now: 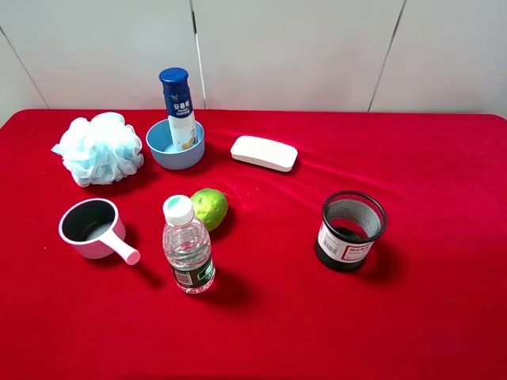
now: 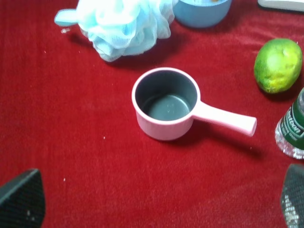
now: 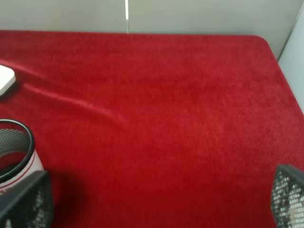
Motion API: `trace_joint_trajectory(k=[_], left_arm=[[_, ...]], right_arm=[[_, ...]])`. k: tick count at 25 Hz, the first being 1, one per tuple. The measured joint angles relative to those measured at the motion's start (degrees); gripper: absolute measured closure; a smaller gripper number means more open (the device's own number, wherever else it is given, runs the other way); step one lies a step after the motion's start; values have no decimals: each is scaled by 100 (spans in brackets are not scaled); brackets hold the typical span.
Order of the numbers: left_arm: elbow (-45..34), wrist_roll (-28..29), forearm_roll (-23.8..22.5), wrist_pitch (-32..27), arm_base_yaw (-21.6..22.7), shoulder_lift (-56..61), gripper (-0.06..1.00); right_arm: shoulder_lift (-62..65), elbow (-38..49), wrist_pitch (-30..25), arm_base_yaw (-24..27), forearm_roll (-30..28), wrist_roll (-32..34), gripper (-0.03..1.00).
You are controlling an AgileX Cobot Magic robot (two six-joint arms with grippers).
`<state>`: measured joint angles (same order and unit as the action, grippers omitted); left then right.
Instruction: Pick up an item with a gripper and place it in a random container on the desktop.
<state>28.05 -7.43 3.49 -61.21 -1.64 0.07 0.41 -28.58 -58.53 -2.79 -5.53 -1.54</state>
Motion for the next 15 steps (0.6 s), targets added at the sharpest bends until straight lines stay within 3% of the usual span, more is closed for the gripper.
trace_joint_trajectory(k=[15], left_arm=[[0,-86,0,0,0,18,-5]], right_arm=[[0,0,0,0,0,0,28]])
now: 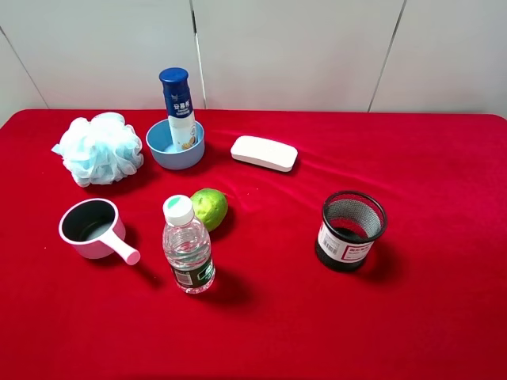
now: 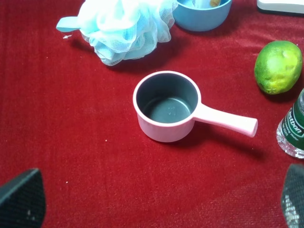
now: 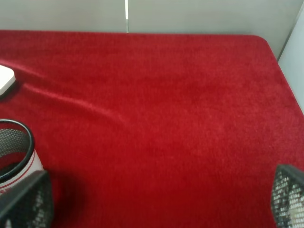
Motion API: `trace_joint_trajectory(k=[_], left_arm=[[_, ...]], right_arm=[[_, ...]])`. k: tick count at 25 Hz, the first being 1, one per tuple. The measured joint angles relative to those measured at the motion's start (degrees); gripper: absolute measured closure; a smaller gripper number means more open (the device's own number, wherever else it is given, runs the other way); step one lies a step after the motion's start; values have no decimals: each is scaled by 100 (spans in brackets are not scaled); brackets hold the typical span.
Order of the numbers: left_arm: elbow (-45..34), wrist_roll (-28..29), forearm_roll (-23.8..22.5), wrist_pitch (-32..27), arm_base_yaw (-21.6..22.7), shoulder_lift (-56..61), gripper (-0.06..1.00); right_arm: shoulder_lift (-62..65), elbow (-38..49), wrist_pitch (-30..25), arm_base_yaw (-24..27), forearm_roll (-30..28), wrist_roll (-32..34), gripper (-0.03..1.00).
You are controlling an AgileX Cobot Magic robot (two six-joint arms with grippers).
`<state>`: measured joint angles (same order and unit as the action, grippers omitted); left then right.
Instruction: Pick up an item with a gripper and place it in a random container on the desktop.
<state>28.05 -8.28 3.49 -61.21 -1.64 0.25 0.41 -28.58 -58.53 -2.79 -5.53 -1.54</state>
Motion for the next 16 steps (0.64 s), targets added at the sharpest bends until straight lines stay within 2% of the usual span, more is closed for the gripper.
trace_joint_trajectory(k=[16], left_arm=[[0,0,0,0,0,0,-5]], right_arm=[[0,0,0,0,0,0,28]])
